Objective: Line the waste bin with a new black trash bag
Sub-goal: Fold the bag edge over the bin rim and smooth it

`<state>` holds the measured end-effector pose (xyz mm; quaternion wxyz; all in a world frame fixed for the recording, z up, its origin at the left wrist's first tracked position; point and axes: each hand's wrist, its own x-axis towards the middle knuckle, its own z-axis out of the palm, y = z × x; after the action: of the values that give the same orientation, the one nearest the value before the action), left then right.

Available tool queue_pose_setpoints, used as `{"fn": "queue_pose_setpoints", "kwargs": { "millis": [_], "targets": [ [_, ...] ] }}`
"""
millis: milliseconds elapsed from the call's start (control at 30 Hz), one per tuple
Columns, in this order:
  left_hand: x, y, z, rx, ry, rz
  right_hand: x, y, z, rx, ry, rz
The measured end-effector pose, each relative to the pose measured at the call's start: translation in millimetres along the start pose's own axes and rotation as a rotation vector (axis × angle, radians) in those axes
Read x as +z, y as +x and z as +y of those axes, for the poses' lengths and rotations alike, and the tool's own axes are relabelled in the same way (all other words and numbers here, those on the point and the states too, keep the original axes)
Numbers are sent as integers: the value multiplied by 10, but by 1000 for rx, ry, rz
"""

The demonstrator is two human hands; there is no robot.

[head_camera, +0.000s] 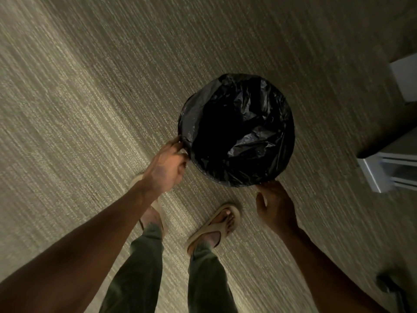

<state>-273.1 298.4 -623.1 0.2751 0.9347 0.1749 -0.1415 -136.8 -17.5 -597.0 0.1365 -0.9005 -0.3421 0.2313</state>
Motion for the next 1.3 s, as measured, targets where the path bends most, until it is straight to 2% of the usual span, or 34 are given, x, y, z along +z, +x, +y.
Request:
{"fn": "queue_pose_setpoints", "kwargs": {
  "millis": [100, 167, 200, 267, 333, 400, 533, 633, 700, 767, 800, 833, 867, 900, 967, 1000, 1100, 1300],
  "targets": [
    [-74, 26, 140, -275, -293, 293, -108, 56, -99, 254, 222, 357],
    [-183, 99, 255, -509, -475, 441, -184, 158, -150, 517, 402, 473],
    [-234, 149, 303, -594, -598, 437, -211, 227, -164, 647, 517, 453],
    [-295, 275, 368, -682, -898, 301, -248, 365, -190, 791, 750, 338],
    [-323, 392, 412, -725, -1151, 164, -260, 492, -230, 820, 883, 273],
    [-319, 483, 434, -737, -1213, 127, -245, 601, -273, 833, 883, 275],
    [-290, 624, 397, -786, -1167, 149, -190, 783, -290, 851, 843, 329],
    [-287, 638, 385, -798, -870, 238, -214, 886, -245, 919, 722, 386],
    [-350, 550, 431, -610, -586, 394, -277, 919, -224, 829, 542, 442],
    [-433, 493, 516, -248, -317, 543, -347, 953, -210, 625, 400, 480],
    [-443, 493, 567, -56, -217, 549, -375, 989, -196, 541, 359, 454],
    [-426, 498, 634, 113, -147, 483, -399, 1043, -182, 495, 346, 392],
    [-394, 509, 711, 220, -101, 340, -416, 1110, -170, 484, 348, 309],
    [-347, 520, 800, 245, -81, 137, -429, 1177, -148, 497, 348, 229],
    [-193, 554, 962, 137, -81, -219, -453, 1279, -95, 573, 341, 121],
    [-90, 580, 1017, 74, -92, -318, -462, 1309, -71, 613, 350, 94],
    [188, 664, 1121, 36, -105, -453, -457, 1323, -8, 663, 407, 56],
    [566, 910, 1272, 69, 48, -585, -375, 1364, 127, 715, 582, 79]
  ]
}}
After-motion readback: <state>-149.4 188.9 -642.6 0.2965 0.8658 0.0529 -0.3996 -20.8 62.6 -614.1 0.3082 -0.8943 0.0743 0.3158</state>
